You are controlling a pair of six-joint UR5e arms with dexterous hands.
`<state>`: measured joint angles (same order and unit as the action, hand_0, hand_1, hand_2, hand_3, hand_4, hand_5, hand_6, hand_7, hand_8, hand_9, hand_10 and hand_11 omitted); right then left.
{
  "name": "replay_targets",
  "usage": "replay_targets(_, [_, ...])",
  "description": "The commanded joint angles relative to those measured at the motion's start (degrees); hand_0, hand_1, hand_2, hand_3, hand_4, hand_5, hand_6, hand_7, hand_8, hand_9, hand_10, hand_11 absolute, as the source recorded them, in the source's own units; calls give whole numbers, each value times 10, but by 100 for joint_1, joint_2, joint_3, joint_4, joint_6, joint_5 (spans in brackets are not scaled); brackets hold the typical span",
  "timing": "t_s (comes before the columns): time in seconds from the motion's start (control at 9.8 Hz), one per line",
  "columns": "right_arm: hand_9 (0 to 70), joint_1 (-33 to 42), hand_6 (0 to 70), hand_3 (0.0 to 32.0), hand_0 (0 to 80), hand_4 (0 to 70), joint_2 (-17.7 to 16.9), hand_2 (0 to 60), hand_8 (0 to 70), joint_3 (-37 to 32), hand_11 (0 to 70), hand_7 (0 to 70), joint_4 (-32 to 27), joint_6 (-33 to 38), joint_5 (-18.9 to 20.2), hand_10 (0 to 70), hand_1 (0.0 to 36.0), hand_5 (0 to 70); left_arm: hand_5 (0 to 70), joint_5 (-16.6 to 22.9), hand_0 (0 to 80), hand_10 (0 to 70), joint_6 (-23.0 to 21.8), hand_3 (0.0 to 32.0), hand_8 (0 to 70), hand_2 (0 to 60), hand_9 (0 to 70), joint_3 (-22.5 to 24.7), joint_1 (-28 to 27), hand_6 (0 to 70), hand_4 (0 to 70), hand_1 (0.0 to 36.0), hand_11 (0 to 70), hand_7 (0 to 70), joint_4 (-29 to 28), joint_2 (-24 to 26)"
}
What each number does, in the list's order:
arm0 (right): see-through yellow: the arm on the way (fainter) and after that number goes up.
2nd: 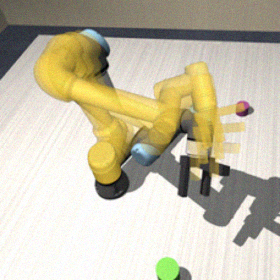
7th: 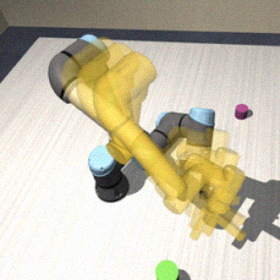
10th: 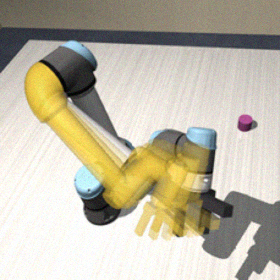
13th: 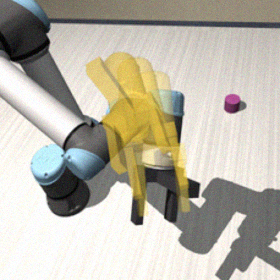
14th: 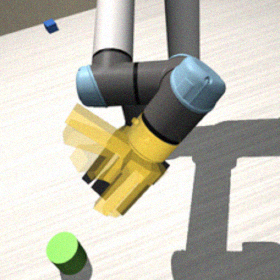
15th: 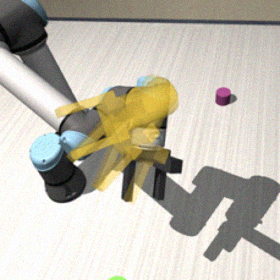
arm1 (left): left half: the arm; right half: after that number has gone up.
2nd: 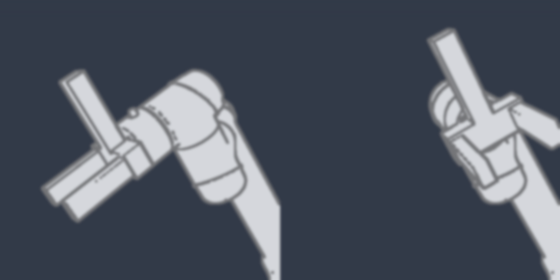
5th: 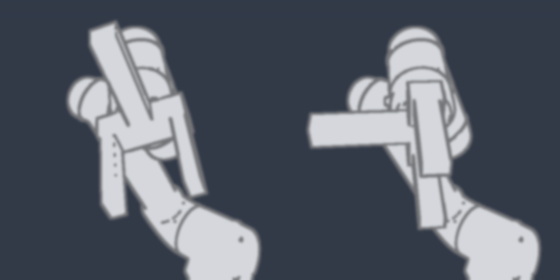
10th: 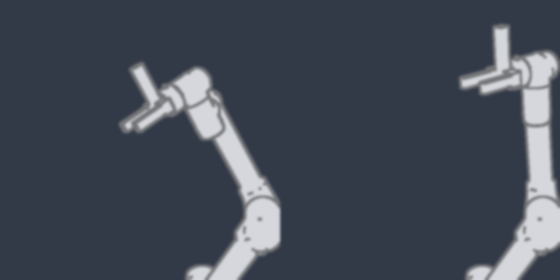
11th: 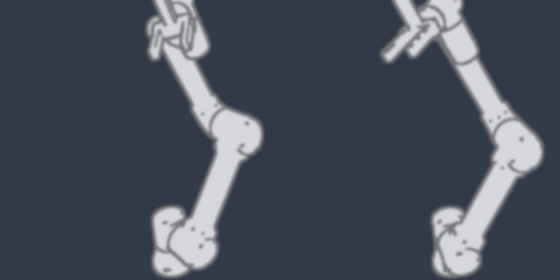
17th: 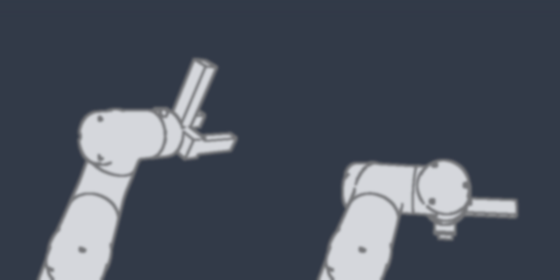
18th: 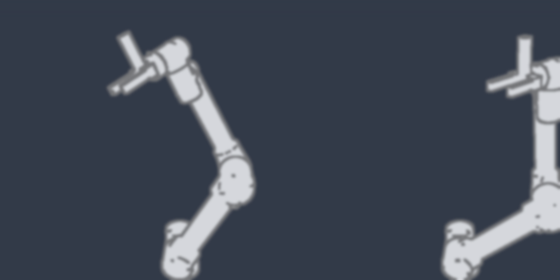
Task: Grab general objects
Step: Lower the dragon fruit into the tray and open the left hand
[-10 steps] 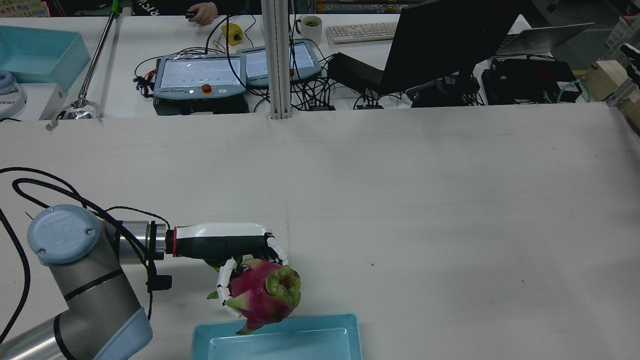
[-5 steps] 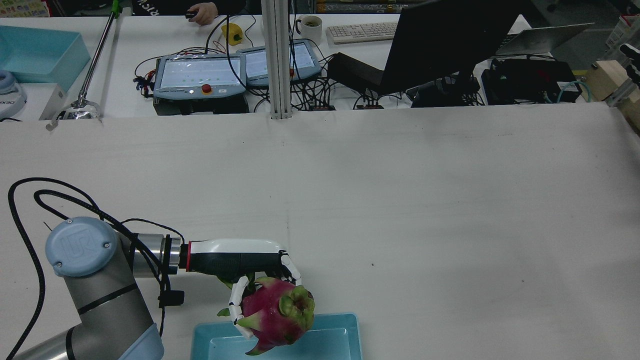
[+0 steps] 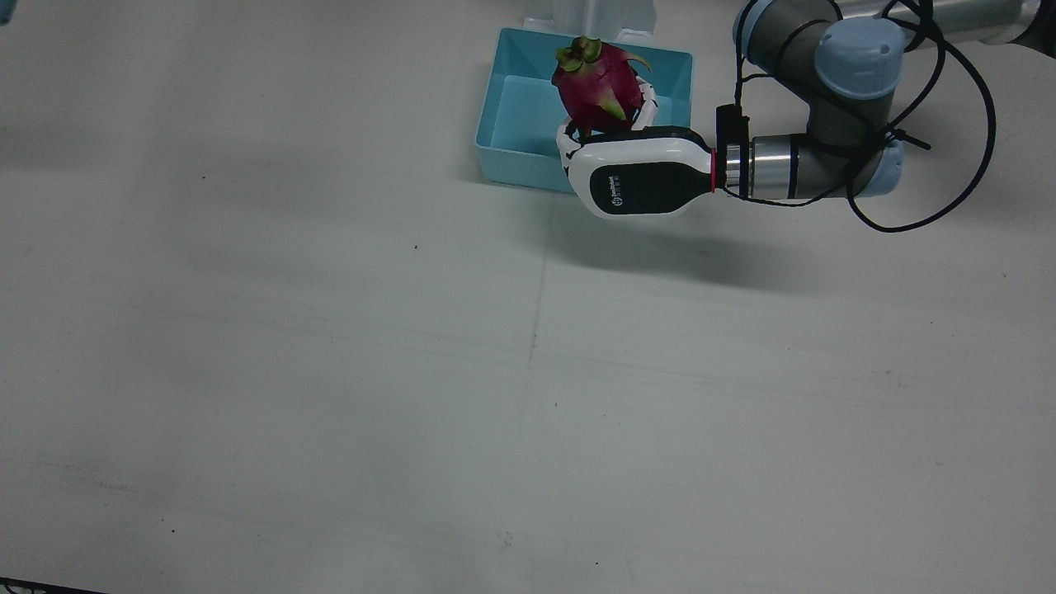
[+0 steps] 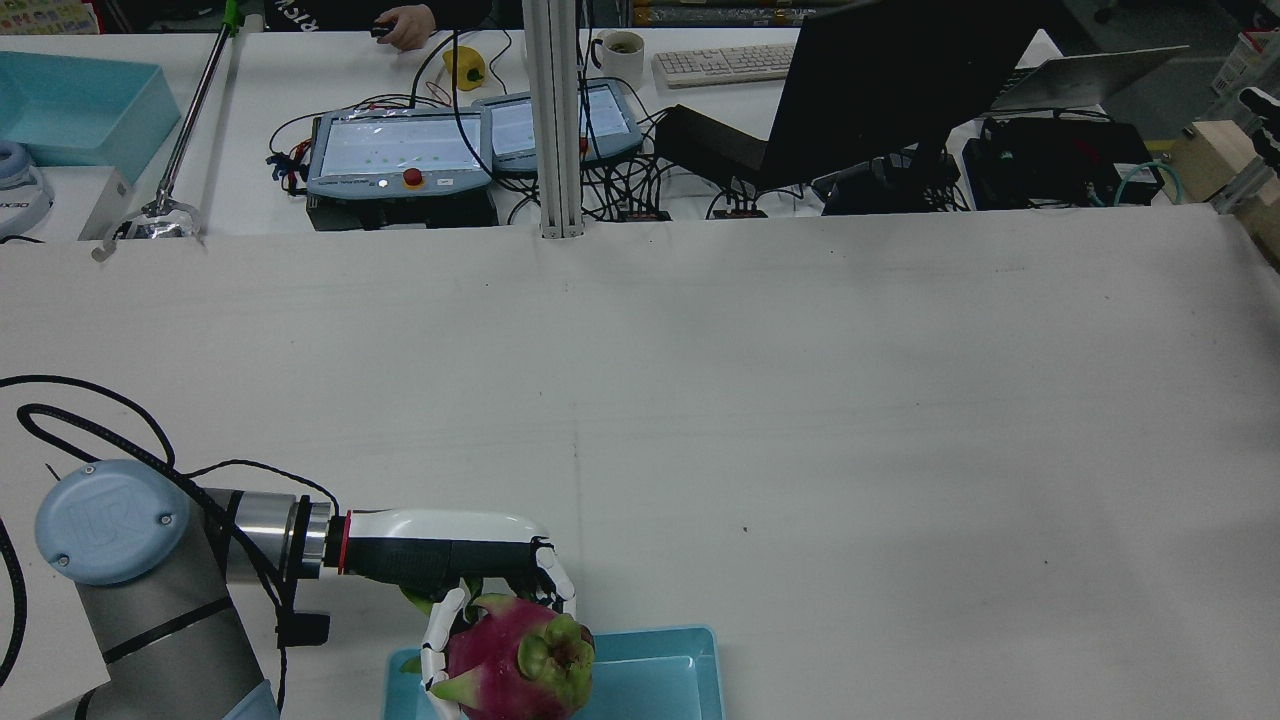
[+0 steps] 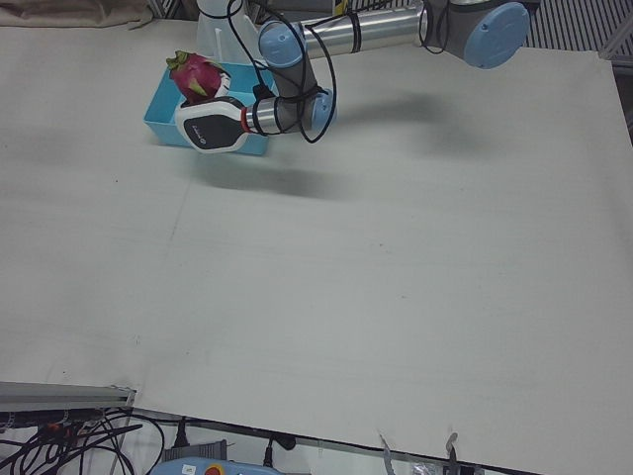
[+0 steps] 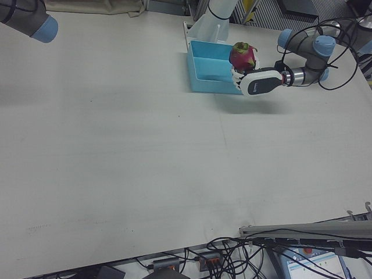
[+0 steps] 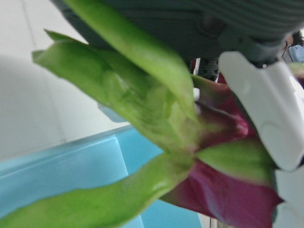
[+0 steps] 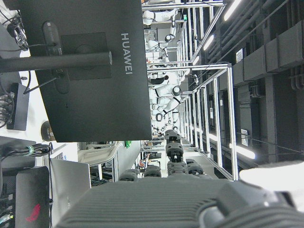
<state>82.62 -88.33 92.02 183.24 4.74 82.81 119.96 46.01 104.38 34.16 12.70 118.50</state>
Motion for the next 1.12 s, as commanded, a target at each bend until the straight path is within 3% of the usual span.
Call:
replay_targets(0.0, [0, 0, 0, 0, 0, 0, 0, 0, 0, 0, 0, 0, 1, 0, -2, 0, 0, 0, 645, 71, 515, 602, 4, 0, 700, 218, 700, 486, -67, 700, 700, 48, 700, 700, 40, -379])
replay_targets(0.1, [0, 0, 0, 0, 0, 0, 0, 0, 0, 0, 0, 0, 1, 0, -2, 0, 0, 0, 505, 72, 510, 434, 4, 0, 595, 140, 700, 556, -94, 700, 700, 67, 606, 700, 31, -459])
replay_targets(0.2, [0, 0, 0, 0, 0, 0, 0, 0, 0, 0, 0, 0, 1, 0, -2, 0, 0, 0, 327, 72, 497, 225, 4, 0, 388, 47, 528, 618, -120, 533, 488, 78, 325, 700, 40, -459])
replay_targets(0.31, [0, 0, 0, 0, 0, 0, 0, 0, 0, 0, 0, 0, 1, 0, -2, 0, 0, 0, 186, 80, 481, 58, -4, 0, 180, 0, 216, 627, -155, 266, 254, 81, 89, 527, 57, -451])
replay_targets(0.41, [0, 0, 0, 0, 0, 0, 0, 0, 0, 0, 0, 0, 1, 0, -2, 0, 0, 0, 145, 72, 473, 5, -4, 0, 107, 0, 100, 627, -156, 161, 158, 80, 9, 378, 49, -451])
replay_targets(0.51, [0, 0, 0, 0, 0, 0, 0, 0, 0, 0, 0, 0, 1, 0, -2, 0, 0, 0, 105, 80, 482, 0, -4, 0, 4, 0, 25, 627, -138, 66, 69, 117, 0, 199, 57, -451])
replay_targets(0.61, [0, 0, 0, 0, 0, 0, 0, 0, 0, 0, 0, 0, 1, 0, -2, 0, 0, 0, 88, 80, 480, 0, -4, 0, 0, 0, 8, 627, -138, 23, 26, 123, 0, 113, 57, -451])
replay_targets(0.71, [0, 0, 0, 0, 0, 0, 0, 0, 0, 0, 0, 0, 1, 0, -2, 0, 0, 0, 86, 80, 475, 0, -4, 0, 0, 0, 2, 627, -129, 8, 11, 116, 0, 82, 57, -442])
replay_targets(1.02, [0, 0, 0, 0, 0, 0, 0, 0, 0, 0, 0, 0, 1, 0, -2, 0, 0, 0, 78, 80, 473, 0, -13, 0, 0, 0, 2, 627, 20, 1, 2, 110, 0, 81, 66, -433])
